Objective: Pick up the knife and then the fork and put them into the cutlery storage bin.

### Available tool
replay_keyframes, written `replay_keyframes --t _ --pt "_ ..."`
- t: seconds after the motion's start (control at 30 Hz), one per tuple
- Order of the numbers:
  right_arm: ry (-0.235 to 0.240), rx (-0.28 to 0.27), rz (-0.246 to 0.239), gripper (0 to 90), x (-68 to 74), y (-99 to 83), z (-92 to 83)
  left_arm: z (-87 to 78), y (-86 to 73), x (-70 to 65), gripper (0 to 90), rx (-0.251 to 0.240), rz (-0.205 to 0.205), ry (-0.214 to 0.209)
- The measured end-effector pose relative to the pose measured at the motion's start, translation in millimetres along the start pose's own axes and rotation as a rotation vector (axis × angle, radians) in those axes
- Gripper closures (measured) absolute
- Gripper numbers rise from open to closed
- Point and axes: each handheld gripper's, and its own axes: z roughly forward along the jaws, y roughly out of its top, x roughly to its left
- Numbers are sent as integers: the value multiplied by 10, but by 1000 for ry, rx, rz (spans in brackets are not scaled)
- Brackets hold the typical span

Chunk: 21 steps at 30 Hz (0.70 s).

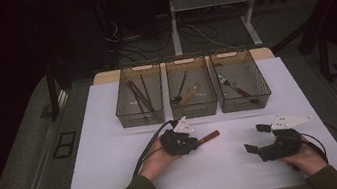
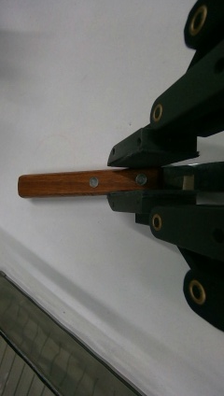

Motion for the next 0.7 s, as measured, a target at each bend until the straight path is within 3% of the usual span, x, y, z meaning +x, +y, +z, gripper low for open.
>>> replay_keyframes --t 0.1,0.27,0.43,0.7 --pt "20 0 -4 123 -12 11 -1 -24 8 -6 770 0 0 -27" --pt "78 31 -30 149 10 75 -13 -114 68 -54 770 -4 45 -85" --pt "184 73 -107 141 96 166 -19 -195 107 -149 770 -1 68 -156" --pt "273 146 -184 153 250 270 109 -266 163 -363 769 1 162 -237"
